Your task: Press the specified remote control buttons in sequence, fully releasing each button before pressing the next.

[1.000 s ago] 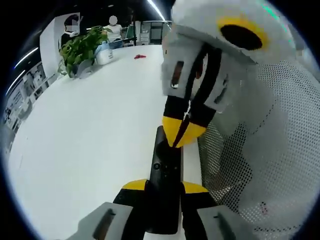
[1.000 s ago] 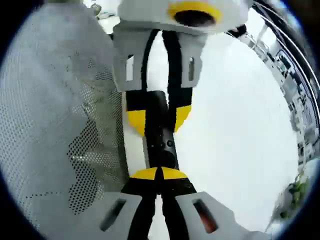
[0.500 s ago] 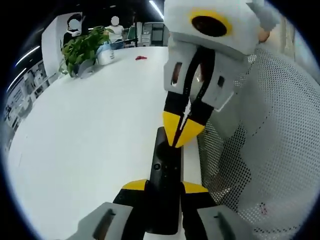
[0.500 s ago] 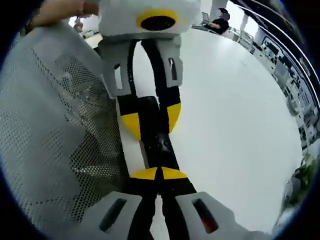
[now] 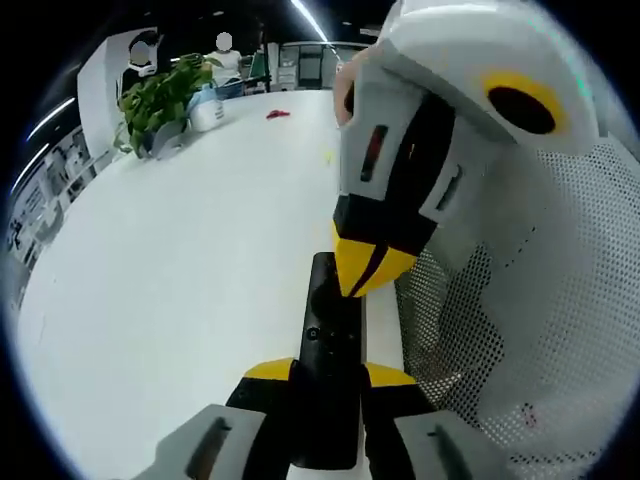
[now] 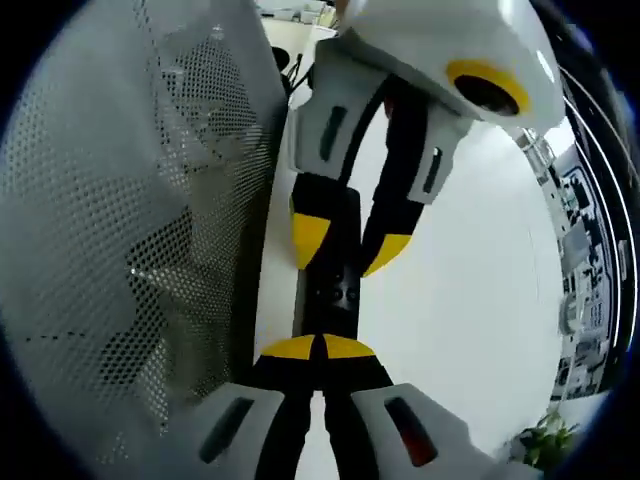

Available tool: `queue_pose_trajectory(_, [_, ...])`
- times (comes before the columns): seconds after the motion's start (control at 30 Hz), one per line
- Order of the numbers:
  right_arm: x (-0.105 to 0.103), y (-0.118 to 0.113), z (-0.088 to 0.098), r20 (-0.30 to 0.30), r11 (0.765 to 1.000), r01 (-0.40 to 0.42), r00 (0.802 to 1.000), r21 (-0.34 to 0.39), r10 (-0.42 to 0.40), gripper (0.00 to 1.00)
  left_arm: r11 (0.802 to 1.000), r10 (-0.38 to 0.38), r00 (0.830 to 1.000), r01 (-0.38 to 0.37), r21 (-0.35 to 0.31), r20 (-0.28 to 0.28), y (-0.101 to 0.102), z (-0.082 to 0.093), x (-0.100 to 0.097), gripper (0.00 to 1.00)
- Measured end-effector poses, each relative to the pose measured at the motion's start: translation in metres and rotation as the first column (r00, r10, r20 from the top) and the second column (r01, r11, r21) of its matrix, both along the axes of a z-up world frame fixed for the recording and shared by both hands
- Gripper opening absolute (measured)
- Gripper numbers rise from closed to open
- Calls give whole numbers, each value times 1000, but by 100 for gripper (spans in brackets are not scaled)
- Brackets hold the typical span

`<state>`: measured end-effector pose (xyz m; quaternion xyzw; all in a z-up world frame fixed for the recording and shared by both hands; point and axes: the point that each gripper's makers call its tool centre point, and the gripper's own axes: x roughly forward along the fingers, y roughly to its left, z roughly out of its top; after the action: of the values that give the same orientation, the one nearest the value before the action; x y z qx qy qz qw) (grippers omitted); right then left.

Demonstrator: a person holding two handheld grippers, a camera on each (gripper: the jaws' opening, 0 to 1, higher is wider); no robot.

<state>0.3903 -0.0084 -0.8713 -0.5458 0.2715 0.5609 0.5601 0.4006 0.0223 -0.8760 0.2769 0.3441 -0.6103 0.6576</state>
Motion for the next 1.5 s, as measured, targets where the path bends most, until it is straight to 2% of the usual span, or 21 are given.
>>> queue_pose_trajectory(0.03, [0,0,0,10,1000,-20,1000,-6,20,0,1000,-2,1000,2,0,1,0,0,0,24])
queue_pose_trajectory(0.07, [-1,1,0,42,996,-83,996,-34,85,0,1000,-7,1000,7,2,5,0,0,0,24])
queue_pose_trajectory(0.13, [-2,0,-1,65,990,-124,990,-64,128,0,1000,-12,1000,12,3,8,-1,0,0,24])
queue_pose_trajectory(0.2, [-2,1,-2,62,993,-96,993,-64,100,0,1000,-8,1000,8,2,6,-1,-1,0,24])
queue_pose_trajectory(0.23, [-1,1,-2,59,995,-80,995,-55,84,0,998,44,998,-46,-31,-44,-7,1,0,25])
queue_pose_trajectory(0.27, [-1,0,-1,58,997,-66,996,-47,69,0,997,73,995,-75,-30,-69,-6,1,2,25])
queue_pose_trajectory(0.3, [0,0,-1,48,999,-41,998,-27,42,0,999,47,998,-48,-26,-45,-5,0,3,25])
queue_pose_trajectory(0.37, [0,0,0,14,999,41,999,23,-41,0,999,33,999,-34,-28,-32,-4,0,1,25])
queue_pose_trajectory(0.47, [2,0,1,-57,989,131,990,66,-128,0,999,32,999,-33,-31,-32,-4,1,1,25])
queue_pose_trajectory(0.53, [3,0,1,-130,966,236,966,105,-222,0,999,31,999,-32,-35,-30,-4,1,1,25])
queue_pose_trajectory(0.57, [4,0,2,-172,948,293,947,123,-270,0,999,20,1000,-20,-34,-19,-4,0,1,25])
queue_pose_trajectory(0.63, [4,-1,2,-204,936,326,933,130,-297,0,999,13,1000,-13,-31,-12,-4,0,0,25])
queue_pose_trajectory(0.93, [0,1,1,-121,968,222,970,112,-209,0,999,6,1000,-6,-38,-8,-4,1,0,25])
queue_pose_trajectory(1.13, [2,3,2,-127,969,215,972,121,-200,0,999,7,1000,-7,-42,-11,-4,1,0,25])
queue_pose_trajectory(1.23, [1,4,1,-90,981,161,984,107,-151,0,999,7,1000,-7,-43,-12,-4,1,0,25])
queue_pose_trajectory(1.33, [-1,5,0,-62,985,143,989,96,-138,0,999,6,1000,-6,-44,-12,-3,1,0,25])
queue_pose_trajectory(1.5, [1,4,0,-58,987,134,990,85,-130,0,999,-2,1000,1,-38,-6,-3,1,0,25])
